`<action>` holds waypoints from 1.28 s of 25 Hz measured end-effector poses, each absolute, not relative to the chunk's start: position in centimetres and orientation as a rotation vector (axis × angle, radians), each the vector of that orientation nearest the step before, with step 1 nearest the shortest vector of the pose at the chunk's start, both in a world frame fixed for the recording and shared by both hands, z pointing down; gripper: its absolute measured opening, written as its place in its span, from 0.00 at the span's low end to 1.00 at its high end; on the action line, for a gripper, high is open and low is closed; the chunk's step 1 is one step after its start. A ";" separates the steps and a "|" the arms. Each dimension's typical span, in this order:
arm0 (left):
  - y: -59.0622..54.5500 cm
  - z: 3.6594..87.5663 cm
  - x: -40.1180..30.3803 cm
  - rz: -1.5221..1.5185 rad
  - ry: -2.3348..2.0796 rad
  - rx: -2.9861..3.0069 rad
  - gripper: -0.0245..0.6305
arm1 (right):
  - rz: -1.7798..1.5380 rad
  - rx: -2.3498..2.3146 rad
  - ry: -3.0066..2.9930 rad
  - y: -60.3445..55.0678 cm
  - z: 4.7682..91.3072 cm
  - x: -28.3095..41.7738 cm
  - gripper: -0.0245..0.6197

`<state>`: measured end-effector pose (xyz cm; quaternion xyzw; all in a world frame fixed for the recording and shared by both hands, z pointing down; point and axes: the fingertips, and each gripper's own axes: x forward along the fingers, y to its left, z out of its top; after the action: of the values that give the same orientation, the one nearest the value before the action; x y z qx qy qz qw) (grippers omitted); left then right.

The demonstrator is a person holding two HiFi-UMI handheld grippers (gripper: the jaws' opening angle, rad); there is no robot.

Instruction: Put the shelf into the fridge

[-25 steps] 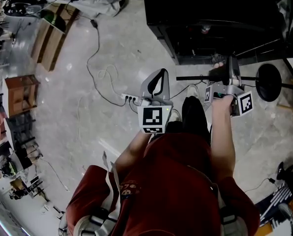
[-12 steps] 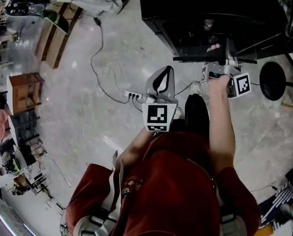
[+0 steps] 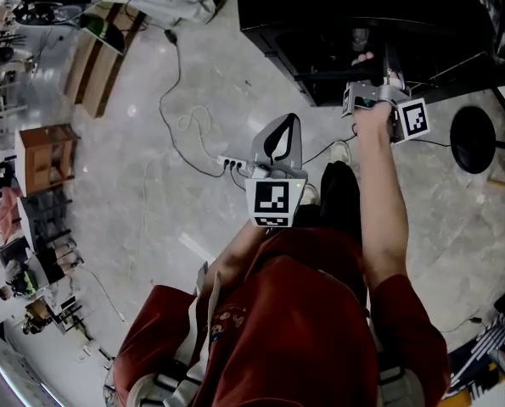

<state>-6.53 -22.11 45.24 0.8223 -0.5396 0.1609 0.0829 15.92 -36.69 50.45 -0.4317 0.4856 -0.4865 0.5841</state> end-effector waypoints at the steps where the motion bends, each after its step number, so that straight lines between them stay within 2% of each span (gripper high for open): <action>1: -22.0 45.2 -6.5 0.482 -1.615 2.455 0.05 | -1.134 -1.007 1.134 -37.1 50.3 15.8 0.08; 13: -21.7 45.8 -6.0 0.483 -1.605 2.447 0.05 | -1.111 -1.066 1.181 -41.4 48.8 16.1 0.08; 15: -21.7 45.8 -5.9 0.480 -1.601 2.447 0.05 | -1.103 -1.054 1.173 -41.5 48.9 16.3 0.12; 18: -21.8 45.9 -5.9 0.482 -1.596 2.449 0.05 | -1.118 -1.040 1.170 -41.2 48.7 15.9 0.27; 20: -22.0 45.9 -6.0 0.477 -1.596 2.445 0.05 | -1.119 -1.039 1.189 -40.8 48.2 15.6 0.31; 29: -22.3 46.1 -5.2 0.448 -1.553 2.458 0.05 | -1.095 -1.059 1.295 -38.1 47.3 15.4 0.44; 32: -22.4 45.9 -5.2 0.435 -1.551 2.465 0.05 | -1.081 -1.091 1.346 -36.6 47.1 15.4 0.45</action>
<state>-5.15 -22.42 45.91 0.8332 -0.5240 0.1468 0.0983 15.44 -36.58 47.14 -0.4555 0.5621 -0.4512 0.5224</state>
